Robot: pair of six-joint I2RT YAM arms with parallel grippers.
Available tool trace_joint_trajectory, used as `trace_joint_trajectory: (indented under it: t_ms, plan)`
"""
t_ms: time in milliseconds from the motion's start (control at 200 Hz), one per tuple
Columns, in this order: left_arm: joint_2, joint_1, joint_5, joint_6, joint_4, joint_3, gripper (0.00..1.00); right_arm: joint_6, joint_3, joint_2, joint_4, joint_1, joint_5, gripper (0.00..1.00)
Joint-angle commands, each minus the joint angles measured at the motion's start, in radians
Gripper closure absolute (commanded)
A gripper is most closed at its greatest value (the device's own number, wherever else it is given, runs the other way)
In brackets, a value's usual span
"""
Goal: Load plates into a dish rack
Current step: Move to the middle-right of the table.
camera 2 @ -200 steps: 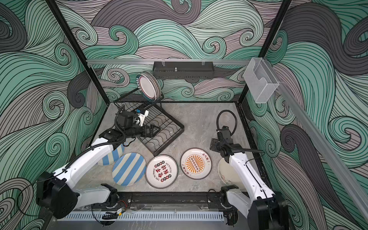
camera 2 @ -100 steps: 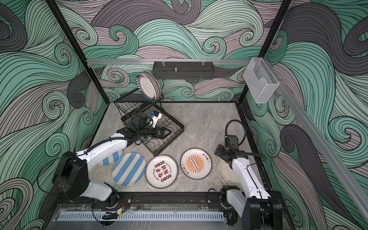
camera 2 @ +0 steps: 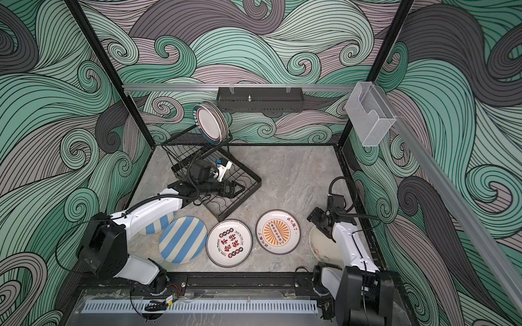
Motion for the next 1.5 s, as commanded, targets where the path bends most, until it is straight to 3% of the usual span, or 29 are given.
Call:
trace_joint_trajectory:
  t_ms: [0,455,806,946,1186,1496]
  plan:
    - [0.022,-0.006,-0.001,0.043,-0.025,0.053,0.01,0.004,-0.015,0.029,0.032,-0.011,-0.049,0.22]
    - [0.028,-0.006,-0.022,0.068,-0.056,0.075,0.02,-0.013,0.023,0.183,0.183,-0.013,-0.151,0.17]
    - [0.032,-0.006,-0.035,0.080,-0.079,0.091,0.02,-0.033,0.160,0.347,0.287,-0.013,-0.182,0.15]
    - [0.037,-0.005,-0.026,0.072,-0.073,0.090,0.01,-0.007,0.225,0.445,0.338,-0.007,-0.250,0.15]
    - [0.052,-0.007,-0.001,-0.012,0.002,0.051,0.01,0.023,0.318,0.591,0.430,0.083,-0.286,0.14]
    - [0.032,-0.006,-0.052,0.028,-0.037,0.047,0.02,0.030,0.560,0.804,0.450,0.234,-0.350,0.15]
